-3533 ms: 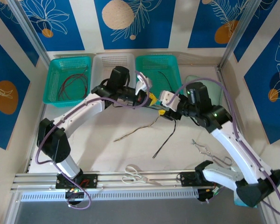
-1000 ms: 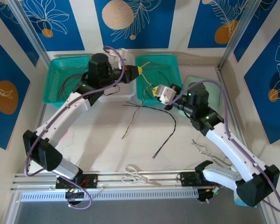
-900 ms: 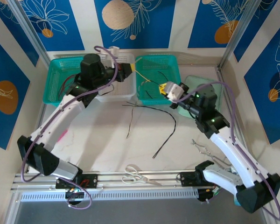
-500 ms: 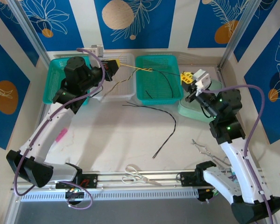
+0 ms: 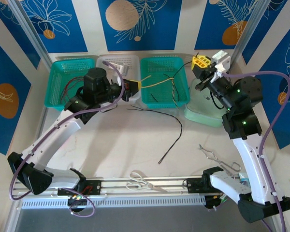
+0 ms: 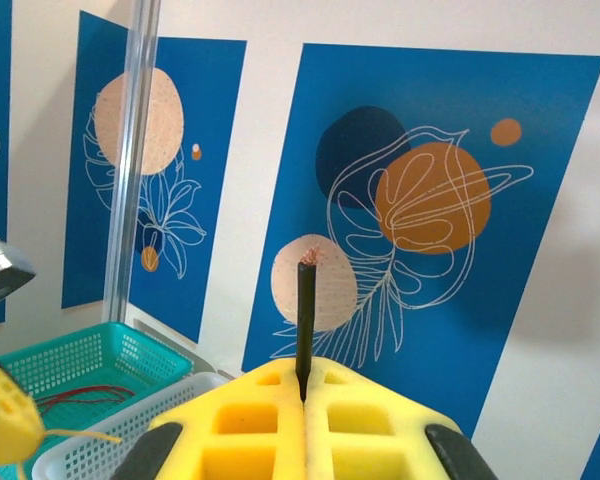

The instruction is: Untangle the cables

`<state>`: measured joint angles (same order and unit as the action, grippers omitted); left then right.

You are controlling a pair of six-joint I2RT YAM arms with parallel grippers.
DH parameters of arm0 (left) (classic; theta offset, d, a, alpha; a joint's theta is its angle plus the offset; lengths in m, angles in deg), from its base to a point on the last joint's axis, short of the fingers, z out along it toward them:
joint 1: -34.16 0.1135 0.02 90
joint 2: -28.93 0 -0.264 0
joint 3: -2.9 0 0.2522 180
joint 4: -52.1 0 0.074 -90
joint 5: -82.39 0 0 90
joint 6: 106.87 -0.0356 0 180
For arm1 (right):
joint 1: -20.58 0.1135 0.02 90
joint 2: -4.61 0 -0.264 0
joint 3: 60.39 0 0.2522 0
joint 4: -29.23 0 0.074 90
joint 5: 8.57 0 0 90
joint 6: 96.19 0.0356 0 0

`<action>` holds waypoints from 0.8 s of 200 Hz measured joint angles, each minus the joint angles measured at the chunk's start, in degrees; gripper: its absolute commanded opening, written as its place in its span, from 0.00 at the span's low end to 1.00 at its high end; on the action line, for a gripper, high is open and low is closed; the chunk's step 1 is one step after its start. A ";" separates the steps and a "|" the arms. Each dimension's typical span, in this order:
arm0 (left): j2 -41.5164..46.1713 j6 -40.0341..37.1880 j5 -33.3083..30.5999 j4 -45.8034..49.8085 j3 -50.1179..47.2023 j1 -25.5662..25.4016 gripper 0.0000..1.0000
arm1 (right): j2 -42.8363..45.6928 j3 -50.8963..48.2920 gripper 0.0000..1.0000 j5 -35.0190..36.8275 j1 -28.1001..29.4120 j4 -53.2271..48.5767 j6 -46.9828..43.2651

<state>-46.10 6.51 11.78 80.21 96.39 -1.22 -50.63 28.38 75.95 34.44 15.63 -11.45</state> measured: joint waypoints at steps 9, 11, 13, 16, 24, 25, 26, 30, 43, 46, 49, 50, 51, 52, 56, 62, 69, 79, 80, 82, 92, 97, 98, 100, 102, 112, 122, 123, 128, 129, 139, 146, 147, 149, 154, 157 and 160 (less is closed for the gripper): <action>0.24 -0.61 -0.22 1.03 -0.13 -0.79 0.00 | -0.50 0.55 0.00 0.57 0.00 -0.04 -0.02; 0.26 -0.72 -0.26 1.14 -0.20 -0.87 0.00 | -0.57 0.70 0.00 0.68 0.00 -0.07 -0.02; 0.33 -0.85 -0.33 1.25 -0.33 -1.03 0.00 | -0.66 0.79 0.00 0.76 0.00 -0.07 0.00; 0.50 -0.85 -0.42 1.36 -0.63 -1.29 0.00 | -0.90 1.05 0.00 1.05 0.00 -0.07 0.00; 0.90 -0.98 -0.55 1.46 -1.53 -1.81 0.00 | -1.29 1.53 0.00 1.60 0.00 -0.04 0.00; 1.01 -0.98 -0.59 1.46 -1.75 -1.90 0.00 | -1.36 1.62 0.00 1.66 -0.02 -0.04 0.02; 1.05 -0.98 -0.59 1.46 -1.86 -1.95 0.00 | -1.38 1.66 0.00 1.73 0.00 -0.02 0.02; 1.31 -0.92 -0.66 1.36 -2.62 -2.29 0.00 | -1.68 1.95 0.00 2.12 0.00 0.02 0.11; 2.16 -0.55 -1.18 1.07 -5.40 -3.34 0.00 | -2.64 2.95 0.00 3.19 -0.02 0.24 0.44; 2.25 -0.42 -1.46 0.96 -6.05 -3.61 0.00 | -2.86 3.19 0.00 3.45 -0.02 0.26 0.59; 2.40 -0.20 -1.60 0.94 -6.75 -3.93 0.00 | -3.17 3.43 0.00 3.76 -0.02 0.28 0.66; 2.49 -0.11 -1.73 0.90 -7.10 -4.04 0.00 | -3.21 3.48 0.00 3.82 -0.02 0.28 0.63; 2.49 -0.04 -1.77 0.90 -7.26 -4.09 0.00 | -3.32 3.61 0.00 3.89 -0.02 0.31 0.70; 2.51 0.09 -1.88 0.87 -7.54 -4.22 0.00 | -3.39 3.67 0.00 3.96 -0.02 0.33 0.72; 2.56 0.26 -2.01 0.87 -8.28 -4.61 0.00 | -3.80 4.00 0.00 4.35 0.00 0.44 0.85; 2.58 0.59 -2.25 0.83 -9.35 -5.18 0.00 | -4.33 4.33 0.00 4.96 0.00 0.61 0.96; 2.56 0.79 -2.64 0.72 -10.54 -5.90 0.00 | -4.92 4.66 0.00 5.70 0.00 0.83 1.07; 2.54 1.16 -3.34 1.07 -11.61 -6.91 0.00 | -5.55 4.74 0.00 6.97 0.00 1.27 1.05; 2.54 1.16 -3.45 1.18 -11.69 -7.04 0.00 | -5.62 4.74 0.00 7.08 0.00 1.31 1.05; 2.54 1.14 -3.52 1.20 -11.76 -7.15 0.00 | -5.77 4.74 0.00 7.34 0.00 1.36 1.05; 2.54 1.16 -4.39 1.70 -11.89 -7.82 0.00 | -6.34 4.74 0.00 8.72 -0.02 1.77 0.98; 2.56 1.11 -4.92 1.84 -11.89 -8.00 0.00 | -6.67 4.74 0.00 9.55 -0.02 1.95 0.76; 2.58 1.11 -5.05 1.86 -11.89 -8.04 0.00 | -6.71 4.74 0.00 9.66 -0.02 1.97 0.79; 2.62 1.07 -5.27 1.92 -11.89 -8.07 0.00 | -6.84 4.74 0.00 9.94 -0.02 1.99 0.70; 2.69 0.96 -5.60 2.05 -11.87 -8.09 0.00 | -6.91 4.74 0.00 10.16 -0.02 1.99 0.55; 3.06 0.50 -7.23 3.06 -11.87 -8.24 0.00 | -7.30 4.74 0.00 11.43 -0.13 2.03 -0.13; 3.96 -0.04 -9.53 4.57 -11.87 -8.24 0.00 | -7.63 4.74 0.00 12.17 -0.48 2.01 -0.83; 4.02 -0.09 -9.68 4.63 -11.87 -8.24 0.00 | -7.65 4.74 0.00 12.22 -0.57 2.01 -0.90; 4.52 -0.44 -10.71 5.38 -11.87 -8.24 0.00 | -7.69 4.68 0.00 12.59 -0.83 1.99 -1.07; 4.61 -0.48 -10.82 5.51 -11.87 -8.22 0.00 | -7.72 4.63 0.00 12.63 -0.94 1.99 -1.16; 5.75 -1.38 -12.57 6.95 -11.76 -7.98 0.00 | -7.72 4.33 0.00 13.07 -1.88 2.01 -1.40; 6.51 -1.81 -13.40 8.09 -11.52 -7.72 0.00 | -7.67 4.04 0.00 13.22 -2.78 2.03 -1.40; 6.60 -1.90 -13.46 8.22 -11.50 -7.67 0.00 | -7.67 4.00 0.00 13.25 -2.89 2.03 -1.40; 6.86 -2.01 -13.64 8.57 -11.39 -7.52 0.00 | -7.65 3.91 0.00 13.22 -3.21 2.01 -1.38; 7.32 -2.43 -14.01 9.33 -11.10 -7.19 0.00 | -7.65 3.69 0.00 13.25 -3.93 2.01 -1.36; 7.58 -2.54 -14.05 9.79 -10.93 -6.88 0.00 | -7.65 3.56 0.00 13.18 -4.50 2.01 -1.33; 7.85 -2.75 -14.21 10.23 -10.73 -6.56 0.00 | -7.65 3.48 0.00 13.22 -4.94 1.95 -1.31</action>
<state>-38.25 3.75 -2.42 90.44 85.65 -7.77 -58.28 31.85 89.18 29.50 17.58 -12.76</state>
